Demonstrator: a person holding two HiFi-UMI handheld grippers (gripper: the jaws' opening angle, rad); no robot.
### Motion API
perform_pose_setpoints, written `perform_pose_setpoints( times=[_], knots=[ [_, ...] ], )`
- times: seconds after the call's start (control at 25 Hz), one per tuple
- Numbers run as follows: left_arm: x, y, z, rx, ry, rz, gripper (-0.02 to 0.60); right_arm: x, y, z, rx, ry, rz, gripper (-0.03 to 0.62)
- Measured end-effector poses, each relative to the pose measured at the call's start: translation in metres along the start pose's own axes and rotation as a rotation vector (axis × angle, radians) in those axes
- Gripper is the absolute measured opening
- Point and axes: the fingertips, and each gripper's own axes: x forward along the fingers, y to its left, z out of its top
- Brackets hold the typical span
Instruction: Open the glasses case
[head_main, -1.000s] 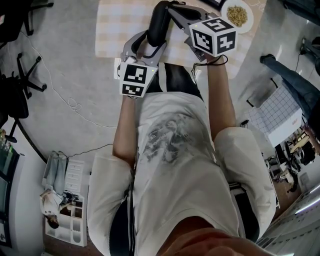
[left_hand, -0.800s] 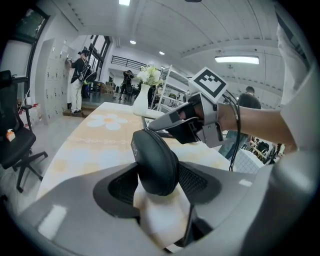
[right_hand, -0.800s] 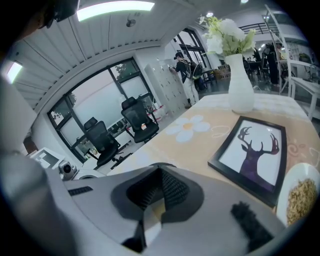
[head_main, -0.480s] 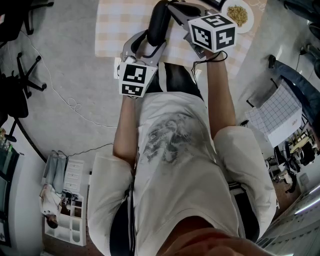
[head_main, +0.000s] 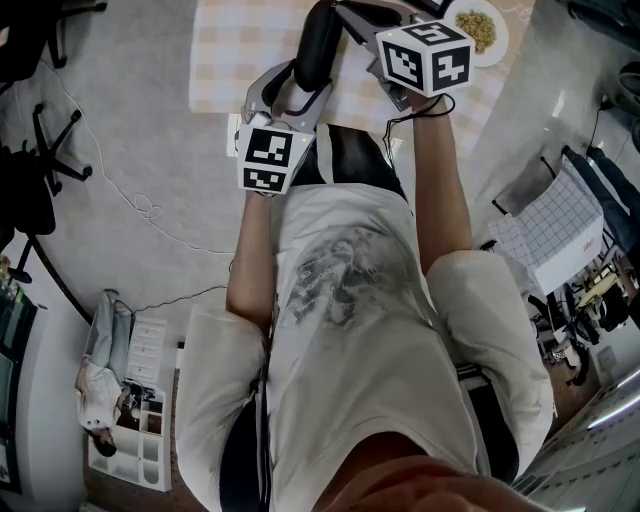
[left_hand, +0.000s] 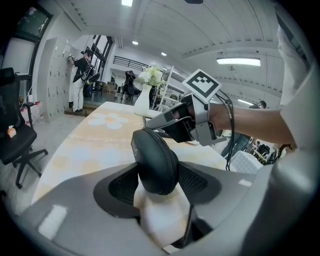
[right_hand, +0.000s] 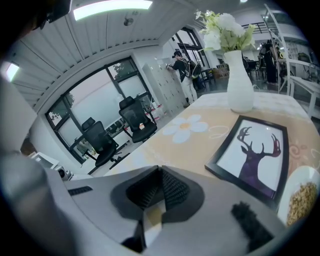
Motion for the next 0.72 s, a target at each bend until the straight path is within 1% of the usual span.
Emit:
perform_pose_setpoints(
  times=[0.4, 0.56, 0.72],
  knots=[
    [0.0, 0.0, -0.002, -0.01, -0.006, 0.001, 0.258, 0.004, -0.005, 0.002, 0.021, -0.01, -0.006, 0.022],
    [0.002, -0.001, -0.005, -0.007, 0.001, 0.003, 0.256, 0.006, -0.009, 0.001, 0.03, -0.013, -0.02, 0.023],
    [0.003, -0.003, -0.013, 0.016, 0.028, 0.006, 0.255, 0.011, -0.018, 0.0, 0.036, -0.003, -0.054, 0.023]
  ],
)
